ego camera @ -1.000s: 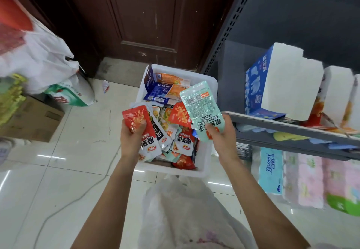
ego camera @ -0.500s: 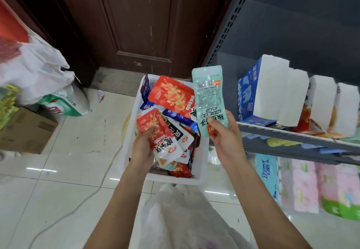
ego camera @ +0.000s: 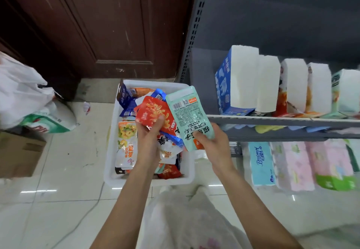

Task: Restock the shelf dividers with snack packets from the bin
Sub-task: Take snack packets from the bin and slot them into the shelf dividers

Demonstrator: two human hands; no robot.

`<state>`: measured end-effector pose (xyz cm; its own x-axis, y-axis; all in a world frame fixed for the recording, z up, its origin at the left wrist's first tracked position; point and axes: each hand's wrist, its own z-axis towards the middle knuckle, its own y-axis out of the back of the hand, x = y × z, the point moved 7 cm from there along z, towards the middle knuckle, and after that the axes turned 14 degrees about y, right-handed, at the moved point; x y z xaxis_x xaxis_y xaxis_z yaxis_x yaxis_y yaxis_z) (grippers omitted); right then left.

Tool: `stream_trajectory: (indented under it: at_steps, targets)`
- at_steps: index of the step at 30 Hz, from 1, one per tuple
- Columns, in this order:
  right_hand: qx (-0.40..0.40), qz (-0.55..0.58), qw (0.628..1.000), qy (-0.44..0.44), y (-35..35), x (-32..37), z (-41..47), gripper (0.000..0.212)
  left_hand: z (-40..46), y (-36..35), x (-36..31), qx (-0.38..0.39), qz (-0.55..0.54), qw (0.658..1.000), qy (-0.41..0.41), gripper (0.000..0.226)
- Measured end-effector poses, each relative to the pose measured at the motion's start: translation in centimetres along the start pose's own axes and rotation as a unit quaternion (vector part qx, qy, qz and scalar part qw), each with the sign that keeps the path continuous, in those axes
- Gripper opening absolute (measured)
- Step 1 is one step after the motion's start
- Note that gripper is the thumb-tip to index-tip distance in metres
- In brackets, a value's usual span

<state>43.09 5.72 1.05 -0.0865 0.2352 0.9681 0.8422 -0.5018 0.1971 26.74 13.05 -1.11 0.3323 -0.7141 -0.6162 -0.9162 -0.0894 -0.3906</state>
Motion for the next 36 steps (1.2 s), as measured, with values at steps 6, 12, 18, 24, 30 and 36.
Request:
stream_trajectory:
  at_steps: [6,12,18,24,30,36]
  targets:
    - [0.017,0.028,0.997,0.07,4.5,1.3,-0.7,0.055,-0.9,-3.8,1.3,0.002,0.061,0.997,-0.042,0.049]
    - [-0.057,-0.005,0.988,0.141,14.3,1.7,-0.6,0.037,-2.7,-10.3,3.8,-0.016,0.112,0.991,-0.071,0.051]
    - [-0.021,0.065,0.991,0.116,28.3,1.5,0.0,0.034,-4.8,-19.5,8.7,0.002,0.13,0.985,-0.111,0.042]
    - [-0.036,-0.212,0.954,0.211,44.1,2.4,-1.0,0.052,-6.0,-30.4,16.2,0.026,0.123,0.988,-0.085,0.046]
    - [-0.164,-0.147,0.94,0.26,54.7,3.7,2.8,0.02,-7.0,-38.7,20.2,0.061,0.225,0.966,-0.11,0.048]
    - [-0.229,0.158,0.958,0.065,56.6,-2.7,13.0,0.015,-5.4,-42.7,21.0,0.059,0.223,0.969,-0.092,0.041]
